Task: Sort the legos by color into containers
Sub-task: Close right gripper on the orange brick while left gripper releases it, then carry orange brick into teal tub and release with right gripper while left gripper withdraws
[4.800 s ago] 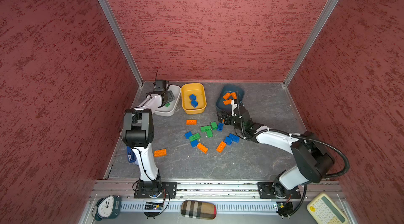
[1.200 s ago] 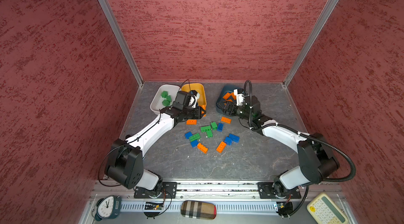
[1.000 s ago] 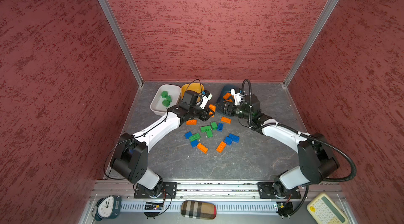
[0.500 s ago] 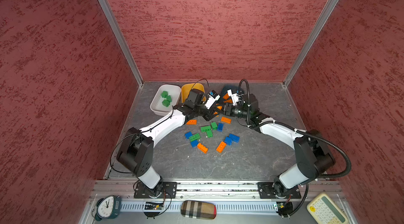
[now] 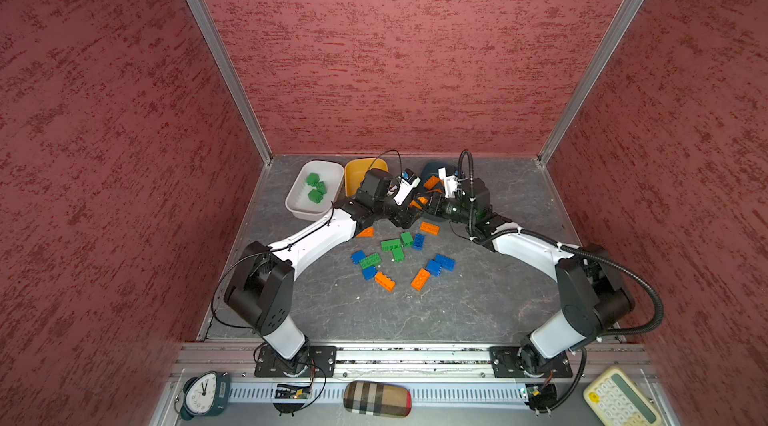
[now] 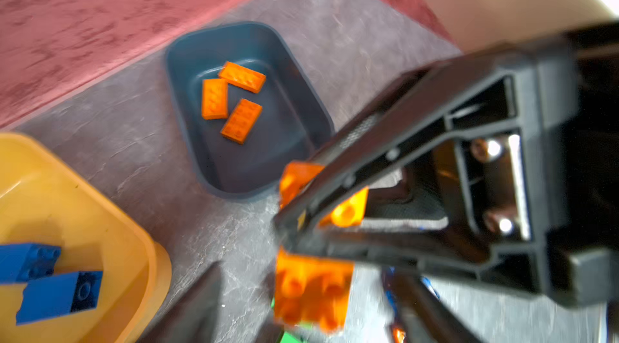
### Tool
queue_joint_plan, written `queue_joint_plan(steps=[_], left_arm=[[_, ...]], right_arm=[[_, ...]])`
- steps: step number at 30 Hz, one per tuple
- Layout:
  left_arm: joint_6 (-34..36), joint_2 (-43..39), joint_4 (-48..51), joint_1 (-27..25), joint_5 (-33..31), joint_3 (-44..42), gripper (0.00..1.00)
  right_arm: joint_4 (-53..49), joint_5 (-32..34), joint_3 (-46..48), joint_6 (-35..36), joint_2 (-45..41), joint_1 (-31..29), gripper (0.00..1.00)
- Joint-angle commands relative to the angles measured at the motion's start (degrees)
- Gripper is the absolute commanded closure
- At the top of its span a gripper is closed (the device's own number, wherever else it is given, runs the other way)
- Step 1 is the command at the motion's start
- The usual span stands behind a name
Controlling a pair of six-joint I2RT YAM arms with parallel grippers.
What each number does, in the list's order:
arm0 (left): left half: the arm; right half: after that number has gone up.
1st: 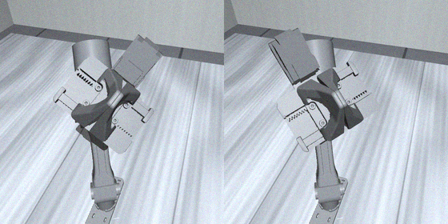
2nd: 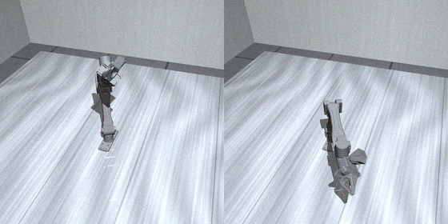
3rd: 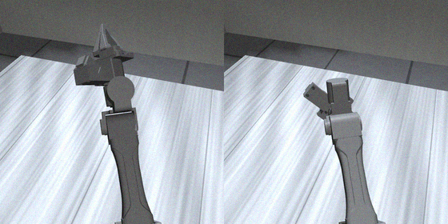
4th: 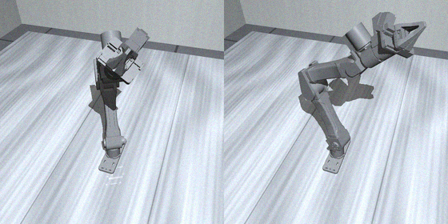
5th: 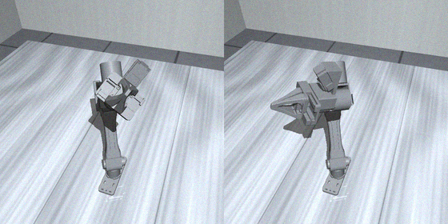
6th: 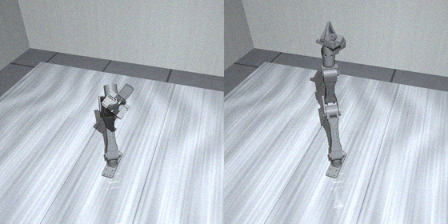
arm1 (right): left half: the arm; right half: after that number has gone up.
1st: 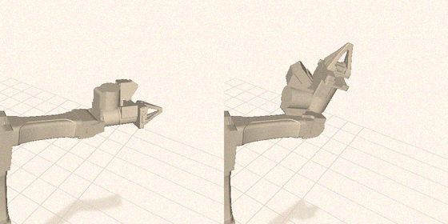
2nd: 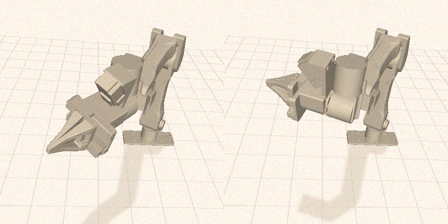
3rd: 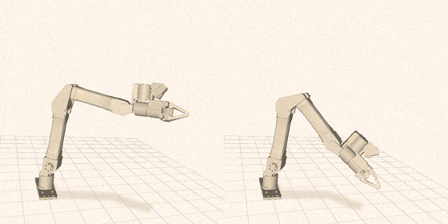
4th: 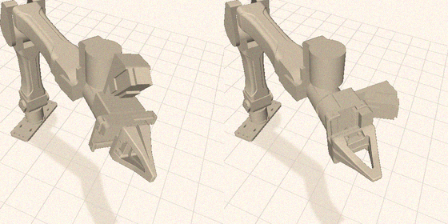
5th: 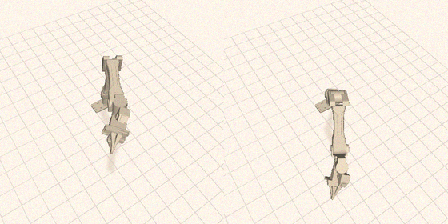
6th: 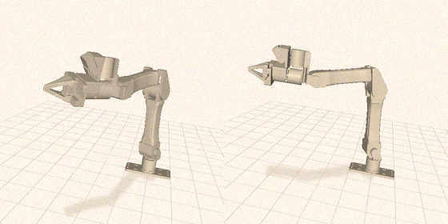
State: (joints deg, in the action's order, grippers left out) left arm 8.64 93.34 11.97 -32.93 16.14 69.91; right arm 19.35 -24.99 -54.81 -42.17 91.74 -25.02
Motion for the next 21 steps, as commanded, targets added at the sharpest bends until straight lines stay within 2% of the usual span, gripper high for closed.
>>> queue_joint_plan(steps=[1,5,7,8,11,14,17,21], left_arm=[[-4.5,-1.4,-7.1,1.2,-7.3,-2.6,0.00],[-7.4,-5.6,-13.0,1.3,-18.5,-7.0,0.00],[-10.1,-8.2,-16.7,1.5,-25.2,-10.0,0.00],[-11.1,-9.2,-17.6,1.8,-26.6,-11.2,0.00],[-13.8,-11.6,-17.1,3.6,-26.6,-13.5,0.00],[-18.3,-12.3,-13.7,4.8,-29.4,-13.6,0.00],[-22.0,-13.0,-12.5,5.7,-30.2,-14.5,0.00],[-25.2,-14.1,-11.6,6.4,-33.6,-15.6,0.00]], right_arm=[[-3.2,9.2,-1.6,1.4,1.7,4.0,1.00],[-9.1,12.6,-7.2,6.3,6.6,6.9,1.00],[-13.9,16.7,-11.2,10.7,9.7,7.3,1.00],[-16.1,18.4,-13.2,12.3,11.1,7.3,1.00],[-21.6,21.4,-18.8,16.8,15.5,7.3,0.96],[-28.2,20.0,-25.5,20.3,19.8,7.3,0.89],[-32.7,19.6,-30.6,21.1,23.1,7.2,0.82],[-33.9,21.7,-32.4,20.5,24.8,7.1,0.70]])
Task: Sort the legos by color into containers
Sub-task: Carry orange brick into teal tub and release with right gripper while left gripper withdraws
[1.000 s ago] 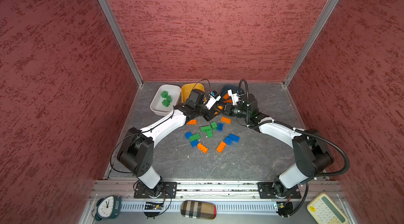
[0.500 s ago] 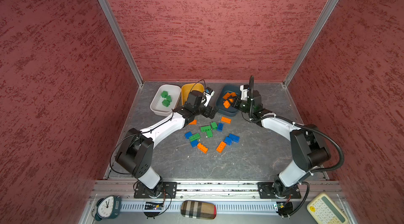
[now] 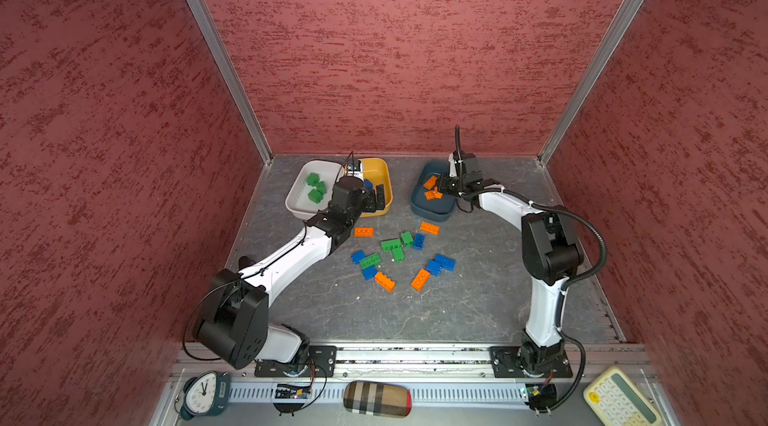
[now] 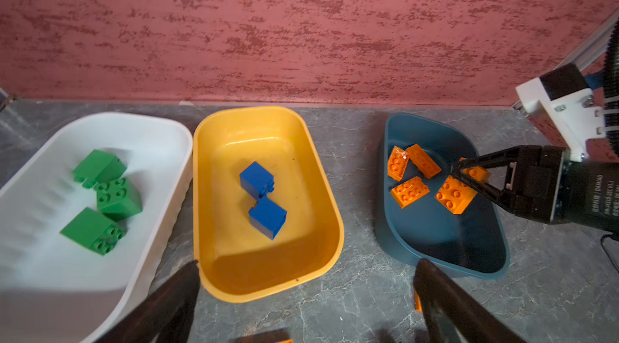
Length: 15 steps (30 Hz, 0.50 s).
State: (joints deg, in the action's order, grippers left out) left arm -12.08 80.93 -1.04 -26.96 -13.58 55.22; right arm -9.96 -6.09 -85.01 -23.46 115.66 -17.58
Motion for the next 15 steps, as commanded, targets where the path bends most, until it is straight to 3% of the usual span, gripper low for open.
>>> queue_joint_plan(steps=[1,4,8,13,14,15], left_arm=[[-5.1,-2.0,1.9,0.7,-4.4,-1.1,0.00],[-6.5,-3.1,2.8,2.1,-2.7,-2.2,0.00],[-9.0,-3.9,5.0,4.4,0.5,-2.8,0.00],[-9.9,-3.3,6.5,7.5,12.0,-3.3,0.00],[-10.1,-2.9,7.8,8.0,14.1,-2.9,0.00],[-10.3,-2.4,8.7,8.5,15.7,-2.6,0.00]], right_arm=[[-5.3,3.1,-2.9,1.9,1.2,-0.3,0.65],[-7.2,5.3,-4.1,2.8,1.4,-0.8,0.51],[-8.7,8.6,-4.1,4.3,-0.5,-1.7,0.41],[-9.4,10.6,-3.1,4.8,-3.8,-2.7,0.27],[-9.3,11.0,-2.7,4.9,-4.6,-3.0,0.20],[-9.0,11.1,-1.9,5.0,-5.6,-3.4,0.01]])
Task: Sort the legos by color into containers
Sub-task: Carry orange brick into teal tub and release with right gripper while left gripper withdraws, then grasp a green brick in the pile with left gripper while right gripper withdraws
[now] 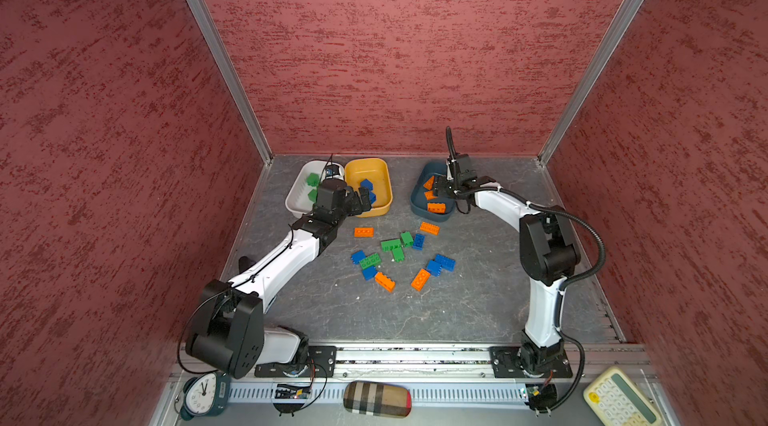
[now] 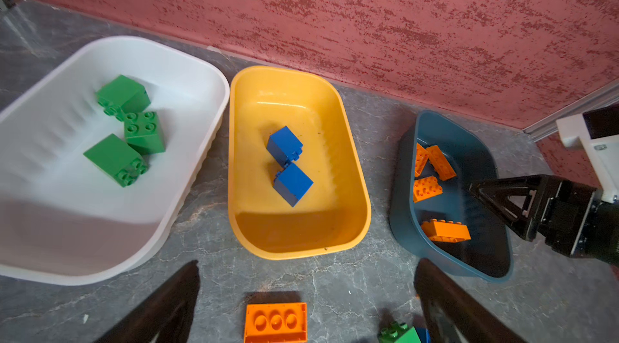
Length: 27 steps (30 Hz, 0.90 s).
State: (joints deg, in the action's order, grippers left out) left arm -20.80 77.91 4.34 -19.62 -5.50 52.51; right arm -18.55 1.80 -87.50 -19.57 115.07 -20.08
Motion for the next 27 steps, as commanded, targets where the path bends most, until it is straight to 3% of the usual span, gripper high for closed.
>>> queue_joint_plan(steps=[1,10,17,23,27], left_arm=[[-1.6,0.8,3.4,1.5,9.3,0.0,0.00],[3.3,4.3,9.2,-0.4,13.4,2.0,0.00],[10.4,9.7,16.1,-4.4,13.8,6.3,0.05],[20.9,17.3,26.6,-7.1,12.1,13.2,0.11],[26.6,21.0,32.4,-8.2,15.8,17.7,0.14]], right_arm=[[0.1,3.2,1.3,1.2,-5.9,-1.1,0.01],[13.7,2.4,18.3,0.1,-20.9,-1.8,0.01],[21.6,7.2,30.4,-1.1,-30.1,-1.8,0.01],[22.5,9.2,34.4,-1.2,-34.0,-1.8,0.01],[21.9,7.2,34.1,-0.5,-34.6,-1.8,0.01]])
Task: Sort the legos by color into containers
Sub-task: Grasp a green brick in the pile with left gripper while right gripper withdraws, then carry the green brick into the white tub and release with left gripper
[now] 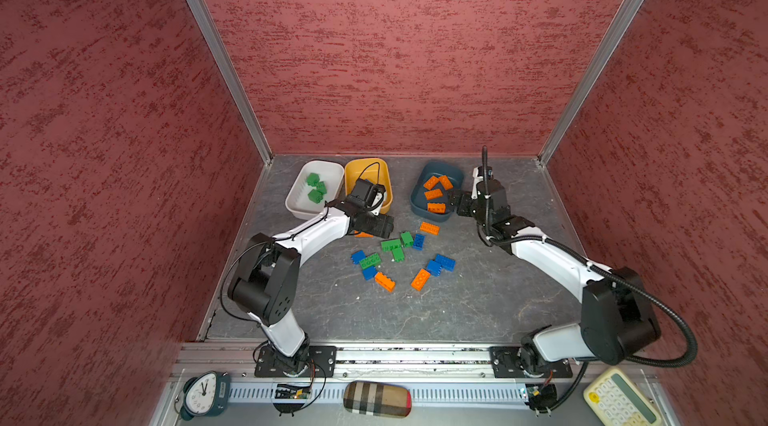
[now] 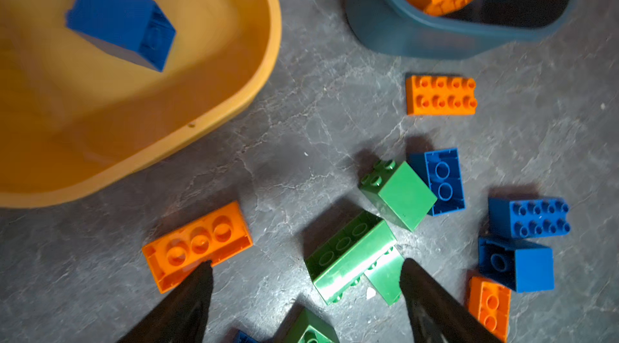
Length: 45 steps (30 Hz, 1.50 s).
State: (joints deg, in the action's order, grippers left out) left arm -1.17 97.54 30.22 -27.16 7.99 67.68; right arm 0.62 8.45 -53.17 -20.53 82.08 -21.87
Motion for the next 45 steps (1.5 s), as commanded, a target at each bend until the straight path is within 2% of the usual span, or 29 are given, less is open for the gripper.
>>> queue_joint_plan(steps=[1,5,10,16,19,28,35,39,43,45], left_arm=[[8.7,2.3,7.6,-1.0,2.9,3.3,0.15],[14.3,4.6,9.5,-2.6,2.5,5.4,0.20],[19.9,7.1,9.2,-4.2,2.5,6.8,0.20],[23.7,12.3,10.9,-6.0,1.0,9.9,0.35],[23.5,14.0,9.8,-6.5,-0.9,10.1,0.43],[21.2,13.7,7.9,-6.1,3.1,9.6,0.73],[19.7,10.2,6.1,-4.3,4.0,7.9,0.81],[17.6,7.4,4.0,-2.6,6.2,6.3,0.83],[13.6,4.5,0.5,-0.5,7.8,4.4,0.94],[11.1,2.8,-1.6,1.4,11.1,3.1,0.99]], right_arm=[[3.2,0.1,-0.1,0.6,-1.7,0.0,0.01],[4.1,-2.0,-0.2,1.6,-1.3,0.1,0.01],[5.1,0.9,0.8,0.3,-1.5,0.1,0.01],[5.2,2.0,1.7,1.0,-2.6,0.2,0.01],[4.7,2.3,2.0,1.2,-3.0,0.1,0.01],[4.2,0.7,1.9,0.5,-2.2,0.2,0.01],[4.3,-2.9,0.7,0.3,-0.6,0.2,0.01],[5.7,-10.0,0.3,1.4,0.7,0.0,0.01],[6.8,-15.2,0.1,1.8,2.6,-0.4,0.01],[6.0,-16.4,-0.7,2.0,3.7,-0.9,0.01]])
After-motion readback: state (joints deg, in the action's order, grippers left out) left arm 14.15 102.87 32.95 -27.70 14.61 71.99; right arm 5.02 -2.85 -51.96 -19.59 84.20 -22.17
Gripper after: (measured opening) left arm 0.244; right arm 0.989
